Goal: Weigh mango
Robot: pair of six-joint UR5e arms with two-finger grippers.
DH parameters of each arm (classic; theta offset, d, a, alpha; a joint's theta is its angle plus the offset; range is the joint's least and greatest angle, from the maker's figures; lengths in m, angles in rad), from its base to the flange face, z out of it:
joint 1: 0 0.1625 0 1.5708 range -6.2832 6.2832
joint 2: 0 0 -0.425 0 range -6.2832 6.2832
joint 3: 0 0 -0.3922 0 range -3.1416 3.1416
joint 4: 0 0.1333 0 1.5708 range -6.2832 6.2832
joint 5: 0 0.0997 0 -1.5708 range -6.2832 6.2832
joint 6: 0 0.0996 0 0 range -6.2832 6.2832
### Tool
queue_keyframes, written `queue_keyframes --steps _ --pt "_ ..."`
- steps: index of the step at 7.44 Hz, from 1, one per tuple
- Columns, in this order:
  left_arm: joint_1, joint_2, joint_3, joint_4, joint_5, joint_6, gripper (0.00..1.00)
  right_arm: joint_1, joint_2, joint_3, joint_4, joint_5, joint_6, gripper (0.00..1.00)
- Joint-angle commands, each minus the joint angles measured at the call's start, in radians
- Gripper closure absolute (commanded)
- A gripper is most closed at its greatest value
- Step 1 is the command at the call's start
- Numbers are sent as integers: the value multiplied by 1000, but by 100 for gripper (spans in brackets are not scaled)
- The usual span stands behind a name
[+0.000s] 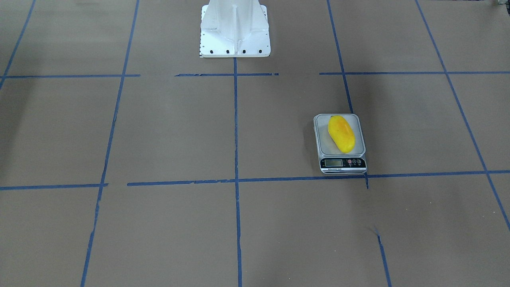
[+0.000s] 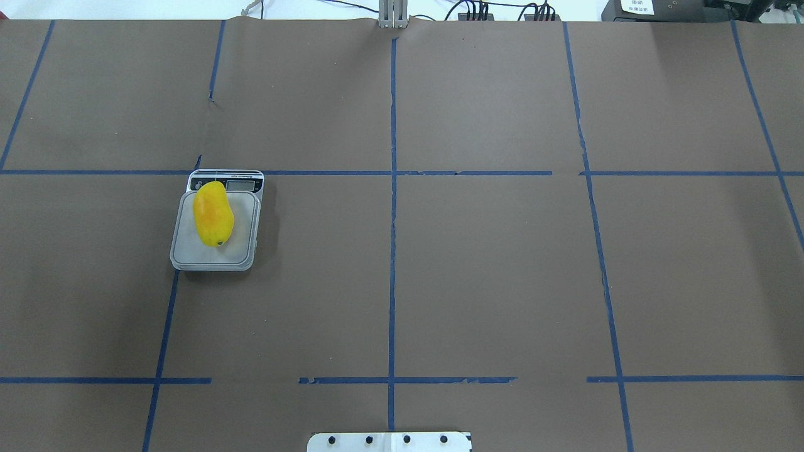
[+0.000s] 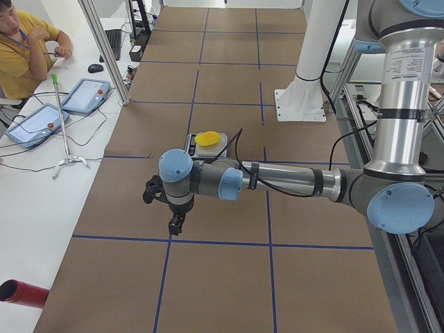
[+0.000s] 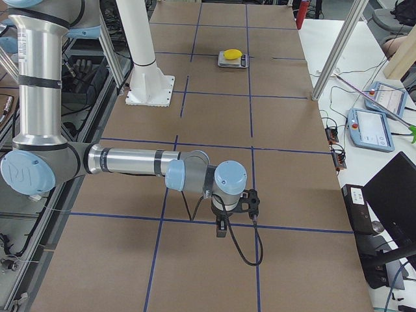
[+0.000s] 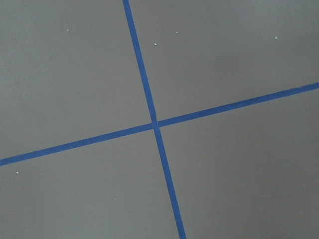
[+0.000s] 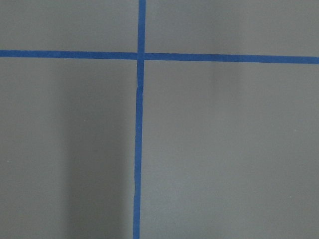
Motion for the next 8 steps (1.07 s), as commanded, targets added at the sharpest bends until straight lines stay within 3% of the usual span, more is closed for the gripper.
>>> queue_keyframes --steps 1,8 --pt "0 1 -6 2 0 0 0 0 0 0 0 0 0 0" --pt "-5 11 -36 7 -2 -2 0 0 0 0 0 0 0 0"
